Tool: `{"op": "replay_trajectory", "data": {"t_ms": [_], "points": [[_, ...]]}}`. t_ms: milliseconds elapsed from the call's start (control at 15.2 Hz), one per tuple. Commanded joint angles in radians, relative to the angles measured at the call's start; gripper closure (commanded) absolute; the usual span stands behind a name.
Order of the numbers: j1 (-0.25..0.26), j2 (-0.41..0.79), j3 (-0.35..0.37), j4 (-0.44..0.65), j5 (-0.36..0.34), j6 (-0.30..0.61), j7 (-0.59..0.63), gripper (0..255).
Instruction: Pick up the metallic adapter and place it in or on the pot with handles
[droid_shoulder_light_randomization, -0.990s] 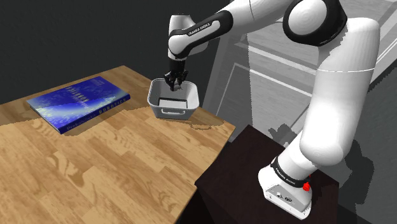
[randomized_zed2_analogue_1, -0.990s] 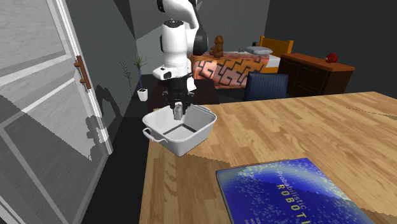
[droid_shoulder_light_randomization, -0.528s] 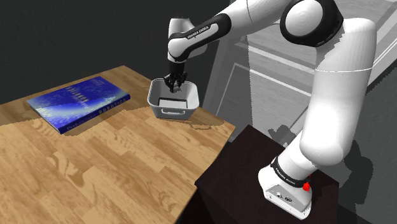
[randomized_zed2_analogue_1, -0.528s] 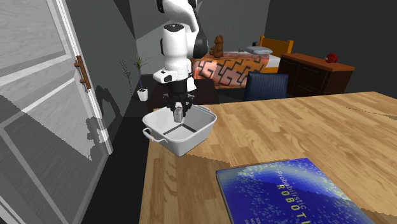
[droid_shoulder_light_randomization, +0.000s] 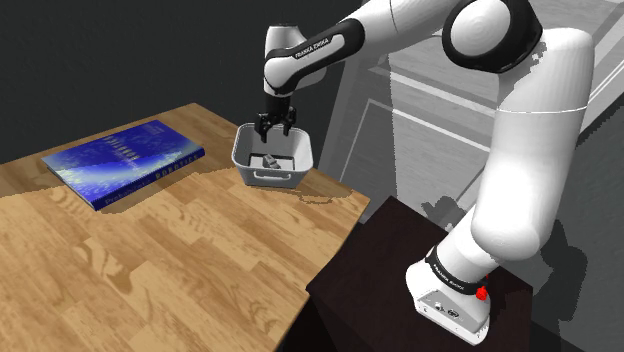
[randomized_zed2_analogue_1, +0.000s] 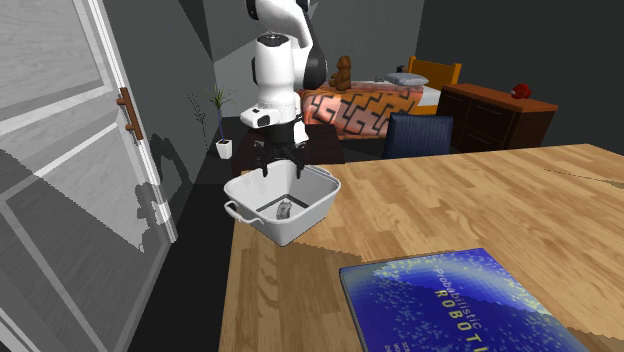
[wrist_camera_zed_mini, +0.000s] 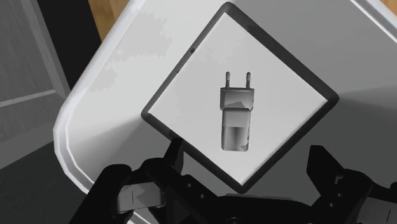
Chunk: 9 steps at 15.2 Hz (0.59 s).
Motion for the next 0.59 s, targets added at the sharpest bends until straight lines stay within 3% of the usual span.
{"op": "replay_trajectory", "data": {"t_ms": [0,132,528], "points": [[-0.001,-0.024,0.003,0.018,0.005,-0.042,-0.003,0],[-0.002,-0.051,0.005,0.042,0.01,-0.092,-0.006,0],[-0.002,-0.051,0.005,0.042,0.01,-0.092,-0.006,0]]}}
